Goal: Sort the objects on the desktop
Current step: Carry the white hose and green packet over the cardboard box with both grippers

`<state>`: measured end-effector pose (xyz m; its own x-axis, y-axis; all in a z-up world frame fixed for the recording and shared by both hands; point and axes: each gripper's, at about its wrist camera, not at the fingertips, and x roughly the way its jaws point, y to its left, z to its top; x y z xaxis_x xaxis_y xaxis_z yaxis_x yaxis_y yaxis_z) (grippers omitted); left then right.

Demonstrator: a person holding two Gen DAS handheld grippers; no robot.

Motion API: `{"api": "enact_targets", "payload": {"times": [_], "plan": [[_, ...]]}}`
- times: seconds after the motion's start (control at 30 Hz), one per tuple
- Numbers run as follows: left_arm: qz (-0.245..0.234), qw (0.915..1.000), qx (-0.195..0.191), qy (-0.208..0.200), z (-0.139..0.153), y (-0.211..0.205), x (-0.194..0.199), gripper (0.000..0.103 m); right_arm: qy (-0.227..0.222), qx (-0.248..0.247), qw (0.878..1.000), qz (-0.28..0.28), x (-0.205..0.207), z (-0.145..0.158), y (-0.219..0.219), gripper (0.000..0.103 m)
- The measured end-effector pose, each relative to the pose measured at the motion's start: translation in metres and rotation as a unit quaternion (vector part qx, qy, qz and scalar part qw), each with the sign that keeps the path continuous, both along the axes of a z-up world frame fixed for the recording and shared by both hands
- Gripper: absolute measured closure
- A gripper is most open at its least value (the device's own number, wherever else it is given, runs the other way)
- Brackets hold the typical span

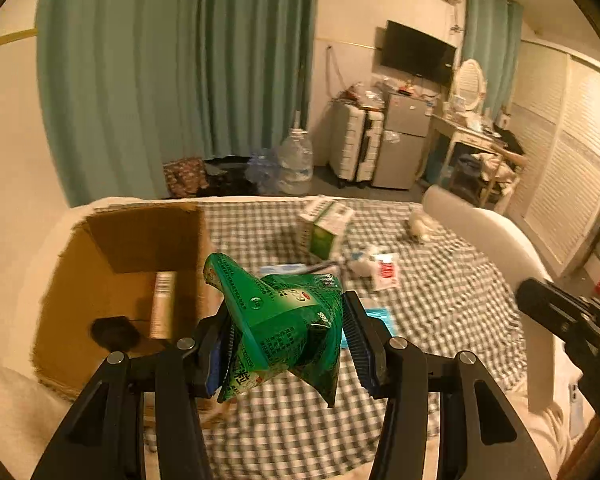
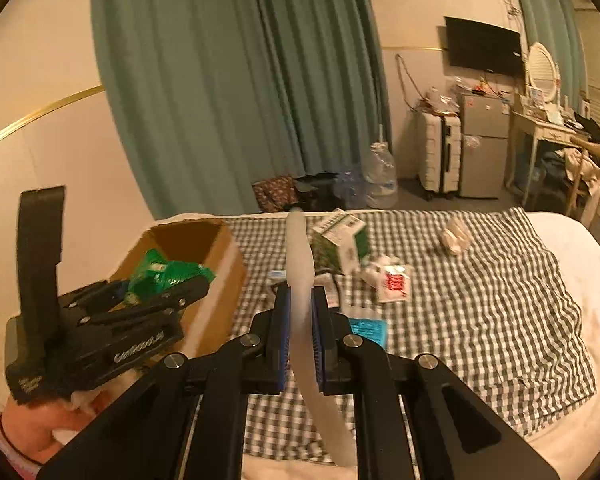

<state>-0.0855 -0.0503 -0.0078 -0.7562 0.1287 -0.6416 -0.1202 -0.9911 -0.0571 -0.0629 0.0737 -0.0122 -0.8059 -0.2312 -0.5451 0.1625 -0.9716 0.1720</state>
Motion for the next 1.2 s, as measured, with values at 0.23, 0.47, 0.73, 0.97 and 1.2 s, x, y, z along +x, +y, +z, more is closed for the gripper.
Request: {"api": "enact_targets", "payload": {"times": [0.23,0.47,0.73,0.97,1.2], "plan": [[0.031,0.9995,0.007,0.004,0.005,-0.045,-0.006,0.051,0.007,0.017,0.999,0.033,0.0,0.008,-0.044,0.094],[0.065,0.9977,0.019,-0.001,0.0,-0.092,-0.014,0.051,0.002,0.035,0.998,0.061,-0.011,0.004,-0.082,0.094],[0.103,0.9941,0.031,-0.01,-0.023,-0.145,-0.023,0.051,-0.014,0.026,0.996,0.088,-0.03,-0.007,-0.12,0.094],[0.103,0.9939,0.017,-0.036,-0.057,-0.168,-0.041,0.051,-0.046,0.008,0.993,0.11,-0.062,-0.024,-0.155,0.094],[0.1,0.9945,0.016,-0.03,-0.07,-0.181,-0.046,0.051,-0.073,-0.007,0.99,0.118,-0.101,-0.043,-0.19,0.094]]}}
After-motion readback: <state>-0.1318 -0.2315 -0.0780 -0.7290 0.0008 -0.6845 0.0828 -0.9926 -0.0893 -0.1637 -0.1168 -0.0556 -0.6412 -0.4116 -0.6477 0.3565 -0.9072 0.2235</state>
